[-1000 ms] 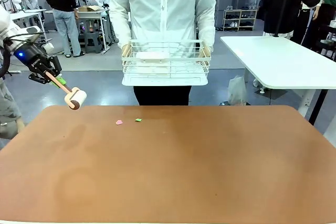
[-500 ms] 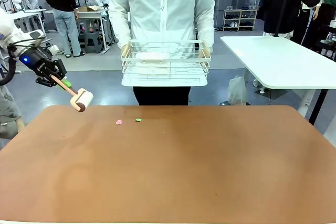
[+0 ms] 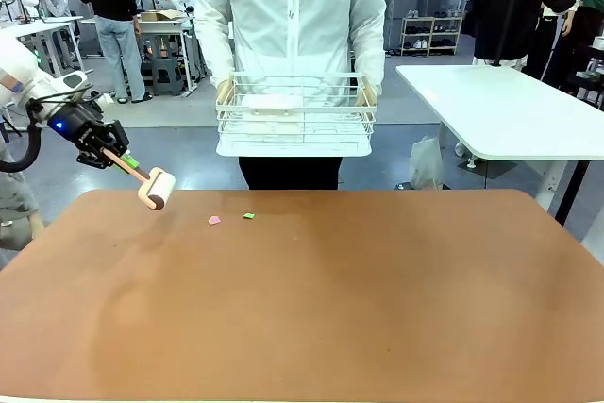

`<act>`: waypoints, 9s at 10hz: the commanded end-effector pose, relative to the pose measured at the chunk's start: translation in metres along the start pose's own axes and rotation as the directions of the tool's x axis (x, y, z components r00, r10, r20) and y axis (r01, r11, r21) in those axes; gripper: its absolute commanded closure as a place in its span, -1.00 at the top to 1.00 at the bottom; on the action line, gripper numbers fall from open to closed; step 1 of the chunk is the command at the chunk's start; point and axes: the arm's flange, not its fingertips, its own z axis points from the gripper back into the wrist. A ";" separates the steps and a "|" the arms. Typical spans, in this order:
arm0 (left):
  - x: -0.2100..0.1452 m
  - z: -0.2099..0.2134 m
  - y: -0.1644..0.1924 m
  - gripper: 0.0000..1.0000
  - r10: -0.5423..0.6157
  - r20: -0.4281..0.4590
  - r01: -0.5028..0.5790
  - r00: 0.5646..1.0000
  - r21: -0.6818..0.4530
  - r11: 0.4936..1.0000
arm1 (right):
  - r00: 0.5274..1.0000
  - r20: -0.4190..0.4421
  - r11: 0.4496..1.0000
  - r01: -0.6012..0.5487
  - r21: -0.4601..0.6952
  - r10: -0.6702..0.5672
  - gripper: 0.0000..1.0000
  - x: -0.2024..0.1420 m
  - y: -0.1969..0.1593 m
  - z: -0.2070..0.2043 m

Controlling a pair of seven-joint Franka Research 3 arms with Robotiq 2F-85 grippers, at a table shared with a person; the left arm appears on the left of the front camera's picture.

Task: Clean the table.
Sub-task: Clean the table with the Lint Roller when the human lifts the Dish drying rack, then place the Lint Roller down when the Dish drying rack is positioned in the middle of the table.

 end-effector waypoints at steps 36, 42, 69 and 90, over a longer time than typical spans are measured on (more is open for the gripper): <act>-0.071 -0.175 -0.164 -0.58 -0.074 0.029 0.078 0.997 -0.128 0.989 | 1.000 0.004 1.000 -0.007 0.005 0.007 1.00 0.000 0.002 0.001; -0.070 -0.055 -0.201 -0.58 -0.145 0.054 0.136 0.988 0.138 0.981 | 1.000 0.004 1.000 -0.007 0.005 0.007 1.00 0.000 0.002 0.001; -0.147 0.094 -0.145 -0.58 -0.094 0.033 0.054 0.995 0.617 0.785 | 1.000 0.004 1.000 -0.007 0.005 0.007 1.00 0.000 0.002 0.001; -0.147 0.094 -0.145 -0.58 -0.094 0.033 0.054 0.995 0.617 0.785 | 1.000 0.004 1.000 -0.007 0.005 0.007 1.00 0.000 0.002 0.001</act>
